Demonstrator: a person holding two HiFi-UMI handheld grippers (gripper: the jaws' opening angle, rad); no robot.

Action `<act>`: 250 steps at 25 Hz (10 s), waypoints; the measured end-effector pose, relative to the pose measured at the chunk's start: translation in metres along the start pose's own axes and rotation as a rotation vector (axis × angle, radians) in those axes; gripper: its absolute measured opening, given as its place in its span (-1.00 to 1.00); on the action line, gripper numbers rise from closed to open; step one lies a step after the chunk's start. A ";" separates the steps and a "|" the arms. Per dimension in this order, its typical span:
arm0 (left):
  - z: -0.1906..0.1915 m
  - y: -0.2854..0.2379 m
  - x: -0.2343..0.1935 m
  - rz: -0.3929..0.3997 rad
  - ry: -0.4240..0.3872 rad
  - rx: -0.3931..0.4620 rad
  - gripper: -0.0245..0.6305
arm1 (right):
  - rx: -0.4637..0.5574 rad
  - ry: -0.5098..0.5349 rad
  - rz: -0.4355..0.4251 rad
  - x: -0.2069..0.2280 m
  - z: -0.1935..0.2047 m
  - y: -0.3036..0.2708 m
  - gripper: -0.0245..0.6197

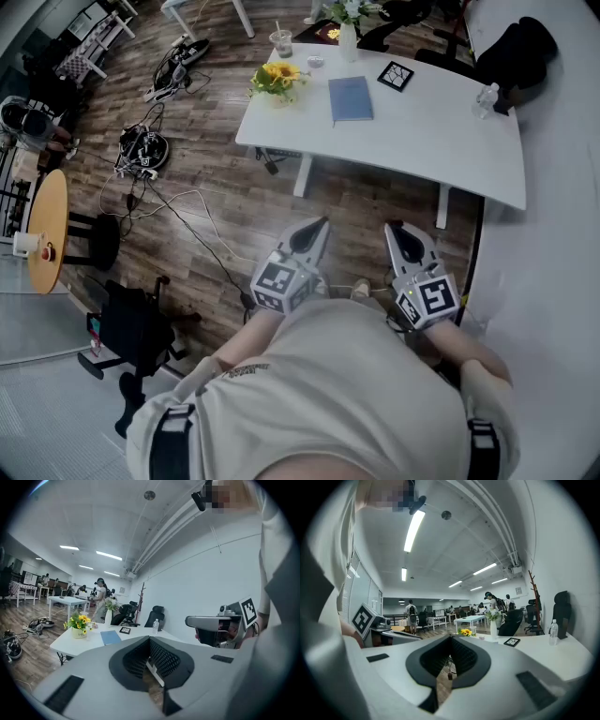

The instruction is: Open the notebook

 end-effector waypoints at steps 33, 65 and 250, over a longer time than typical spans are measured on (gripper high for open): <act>0.003 -0.024 0.014 -0.025 0.006 -0.046 -0.89 | -0.008 -0.053 0.006 0.032 0.010 0.013 -0.92; -0.001 -0.104 0.011 -0.080 0.005 -0.033 -0.89 | 0.004 -0.060 -0.046 0.114 0.026 -0.026 -0.92; 0.054 -0.367 -0.358 -0.258 0.130 -0.763 -0.88 | -0.883 -0.351 0.006 0.304 0.208 -0.395 -0.52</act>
Point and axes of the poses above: the fingertips, and each gripper's own axes: y backward along the fingers, x to its right, z out of its underside, the point moved 7 cm from there along y, backward along the fingers, and after that the axes turned 4 degrees about y, right-handed, at the moved point
